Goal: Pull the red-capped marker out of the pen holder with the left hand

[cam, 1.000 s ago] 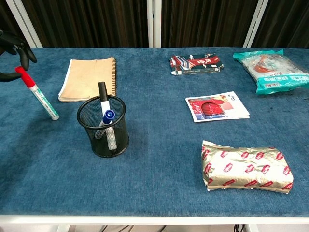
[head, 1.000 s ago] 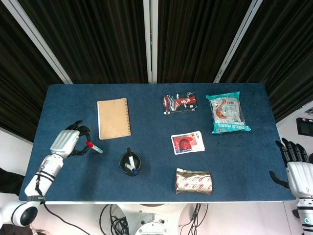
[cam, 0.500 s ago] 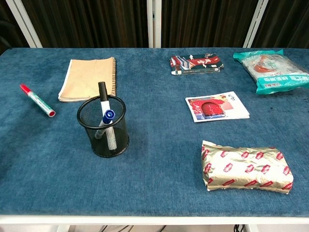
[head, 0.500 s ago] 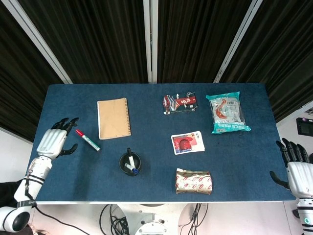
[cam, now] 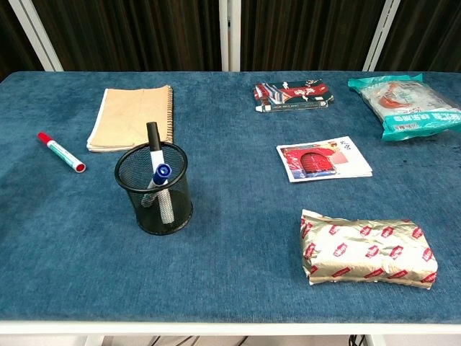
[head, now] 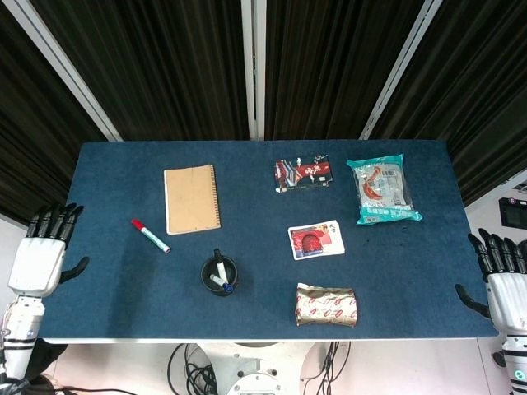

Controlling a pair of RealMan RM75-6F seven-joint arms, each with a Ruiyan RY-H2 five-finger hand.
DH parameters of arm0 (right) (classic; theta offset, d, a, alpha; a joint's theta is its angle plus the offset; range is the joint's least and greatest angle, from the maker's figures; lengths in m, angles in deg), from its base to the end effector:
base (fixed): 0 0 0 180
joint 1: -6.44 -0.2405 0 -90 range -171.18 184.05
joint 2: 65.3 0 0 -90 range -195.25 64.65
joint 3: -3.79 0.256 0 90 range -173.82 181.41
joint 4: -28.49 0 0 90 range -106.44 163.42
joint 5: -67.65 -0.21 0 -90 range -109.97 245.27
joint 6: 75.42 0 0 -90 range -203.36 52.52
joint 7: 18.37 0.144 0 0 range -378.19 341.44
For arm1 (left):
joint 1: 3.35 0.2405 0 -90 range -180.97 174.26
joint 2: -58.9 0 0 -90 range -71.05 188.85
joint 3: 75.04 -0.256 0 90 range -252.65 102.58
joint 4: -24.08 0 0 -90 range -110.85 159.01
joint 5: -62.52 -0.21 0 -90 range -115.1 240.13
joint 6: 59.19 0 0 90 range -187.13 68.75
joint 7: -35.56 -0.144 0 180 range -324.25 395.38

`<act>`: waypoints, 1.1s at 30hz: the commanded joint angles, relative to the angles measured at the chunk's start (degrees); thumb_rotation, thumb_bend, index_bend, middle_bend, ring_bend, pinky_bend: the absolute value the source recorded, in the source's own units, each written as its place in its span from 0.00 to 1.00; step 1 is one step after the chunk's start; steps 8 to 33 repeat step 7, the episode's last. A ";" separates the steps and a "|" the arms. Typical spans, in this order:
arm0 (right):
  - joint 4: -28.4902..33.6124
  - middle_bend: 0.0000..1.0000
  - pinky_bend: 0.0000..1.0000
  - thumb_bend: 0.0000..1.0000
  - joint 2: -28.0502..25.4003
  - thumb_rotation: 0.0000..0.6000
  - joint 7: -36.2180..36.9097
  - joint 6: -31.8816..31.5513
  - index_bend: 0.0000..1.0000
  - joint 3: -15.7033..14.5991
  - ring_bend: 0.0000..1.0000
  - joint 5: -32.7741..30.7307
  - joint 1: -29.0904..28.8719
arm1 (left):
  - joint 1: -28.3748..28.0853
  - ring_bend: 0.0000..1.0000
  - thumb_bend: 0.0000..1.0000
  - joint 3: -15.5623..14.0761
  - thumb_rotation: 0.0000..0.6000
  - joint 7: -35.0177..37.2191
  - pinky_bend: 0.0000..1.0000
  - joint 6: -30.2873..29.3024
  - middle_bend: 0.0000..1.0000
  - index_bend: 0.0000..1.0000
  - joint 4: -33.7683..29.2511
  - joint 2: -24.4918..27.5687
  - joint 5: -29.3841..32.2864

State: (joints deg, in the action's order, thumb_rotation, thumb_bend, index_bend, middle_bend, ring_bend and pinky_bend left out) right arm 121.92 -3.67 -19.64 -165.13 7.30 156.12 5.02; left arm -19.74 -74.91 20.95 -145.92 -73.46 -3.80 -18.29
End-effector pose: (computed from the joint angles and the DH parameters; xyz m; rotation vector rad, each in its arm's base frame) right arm -0.3092 -0.1643 0.1808 1.3530 -0.8171 0.9074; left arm -0.2694 0.2277 0.1606 -1.4858 -0.6805 -0.8510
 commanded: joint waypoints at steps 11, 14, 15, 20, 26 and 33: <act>-0.36 0.00 0.00 0.18 0.48 1.00 0.96 -0.25 0.00 0.02 0.00 0.23 0.18 | 7.12 0.00 0.18 -3.24 1.00 -3.92 0.04 -4.57 0.05 0.07 -1.47 0.90 -2.60; -0.36 0.00 0.00 0.18 0.48 1.00 0.96 -0.25 0.00 0.02 0.00 0.23 0.18 | 7.12 0.00 0.18 -3.24 1.00 -3.92 0.04 -4.57 0.05 0.07 -1.47 0.90 -2.60; -0.36 0.00 0.00 0.18 0.48 1.00 0.96 -0.25 0.00 0.02 0.00 0.23 0.18 | 7.12 0.00 0.18 -3.24 1.00 -3.92 0.04 -4.57 0.05 0.07 -1.47 0.90 -2.60; -0.36 0.00 0.00 0.18 0.48 1.00 0.96 -0.25 0.00 0.02 0.00 0.23 0.18 | 7.12 0.00 0.18 -3.24 1.00 -3.92 0.04 -4.57 0.05 0.07 -1.47 0.90 -2.60; -0.36 0.00 0.00 0.18 0.48 1.00 0.96 -0.25 0.00 0.02 0.00 0.23 0.18 | 7.12 0.00 0.18 -3.24 1.00 -3.92 0.04 -4.57 0.05 0.07 -1.47 0.90 -2.60; -0.36 0.00 0.00 0.18 0.48 1.00 0.96 -0.25 0.00 0.02 0.00 0.23 0.18 | 7.12 0.00 0.18 -3.24 1.00 -3.92 0.04 -4.57 0.05 0.07 -1.47 0.90 -2.60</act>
